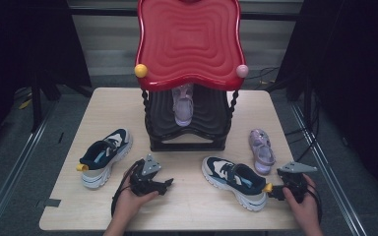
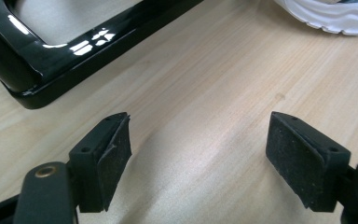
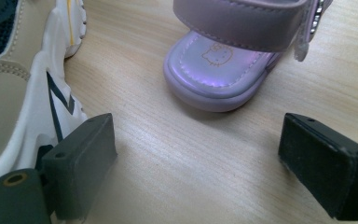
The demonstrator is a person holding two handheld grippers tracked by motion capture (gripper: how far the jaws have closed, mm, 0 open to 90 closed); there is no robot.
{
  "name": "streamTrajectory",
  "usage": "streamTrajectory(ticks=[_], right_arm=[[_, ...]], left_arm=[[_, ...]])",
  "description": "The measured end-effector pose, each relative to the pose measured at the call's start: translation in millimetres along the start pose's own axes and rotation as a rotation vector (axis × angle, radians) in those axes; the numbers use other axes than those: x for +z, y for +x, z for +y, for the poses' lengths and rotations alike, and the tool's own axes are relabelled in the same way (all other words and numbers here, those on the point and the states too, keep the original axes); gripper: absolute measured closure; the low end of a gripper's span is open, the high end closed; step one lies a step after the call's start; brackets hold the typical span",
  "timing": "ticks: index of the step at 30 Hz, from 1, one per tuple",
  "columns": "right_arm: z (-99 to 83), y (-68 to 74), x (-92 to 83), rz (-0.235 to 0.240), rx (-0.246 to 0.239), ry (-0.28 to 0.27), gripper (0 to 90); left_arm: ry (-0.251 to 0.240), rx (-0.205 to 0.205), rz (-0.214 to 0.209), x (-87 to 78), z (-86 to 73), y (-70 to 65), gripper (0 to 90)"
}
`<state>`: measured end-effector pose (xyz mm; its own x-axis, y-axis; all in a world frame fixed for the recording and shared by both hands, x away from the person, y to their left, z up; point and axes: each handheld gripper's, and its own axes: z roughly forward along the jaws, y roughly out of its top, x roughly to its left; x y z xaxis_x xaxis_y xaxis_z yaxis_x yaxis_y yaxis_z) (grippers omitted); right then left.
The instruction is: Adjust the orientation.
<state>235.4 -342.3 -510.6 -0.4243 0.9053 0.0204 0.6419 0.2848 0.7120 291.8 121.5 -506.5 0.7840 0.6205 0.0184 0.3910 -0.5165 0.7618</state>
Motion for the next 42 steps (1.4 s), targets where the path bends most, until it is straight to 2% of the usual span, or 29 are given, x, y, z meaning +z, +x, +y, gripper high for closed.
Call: streamTrajectory(ticks=[6,14,15,21,24,28,32,35,38,42], right_arm=[[0.7,-0.6,0.8,0.0,-0.005,0.001,9.7],[1.1,0.1,1.2,-0.009,0.008,0.002,9.6],[1.1,0.1,1.1,-0.009,0.008,0.002,9.6],[1.5,0.0,1.6,-0.012,0.017,-0.002,10.9],[2.5,-1.0,2.0,-0.037,0.041,-0.01,12.6],[6.7,-3.9,3.1,-0.043,0.064,-0.03,13.5],[12.5,-4.2,5.0,-0.095,0.055,-0.053,17.1],[14.8,-6.2,7.8,-0.11,0.067,-0.059,20.9],[18.2,-7.7,9.7,-0.091,0.09,-0.065,22.0],[21.7,-4.0,13.2,-0.093,0.072,-0.052,23.1]], left_arm=[[0.032,0.018,0.004,1.1,-0.1,-0.3,21.1],[0.042,-0.004,-0.02,1.1,-1.0,3.8,20.2],[0.046,-0.018,-0.03,1.2,-1.1,4.1,20.1],[0.048,-0.017,-0.033,1.4,-1.2,5.1,19.5],[0.048,-0.018,-0.033,1.4,-1.1,5.1,19.4],[0.05,-0.016,-0.033,1.4,-1.0,5.4,19.2],[0.05,-0.022,-0.037,1.6,-1.1,5.3,18.9],[0.049,-0.02,-0.036,1.6,-1.1,5.4,18.9],[0.049,-0.022,-0.037,1.6,-1.1,5.4,18.9],[0.051,-0.023,-0.038,1.6,-1.1,5.5,18.7]])
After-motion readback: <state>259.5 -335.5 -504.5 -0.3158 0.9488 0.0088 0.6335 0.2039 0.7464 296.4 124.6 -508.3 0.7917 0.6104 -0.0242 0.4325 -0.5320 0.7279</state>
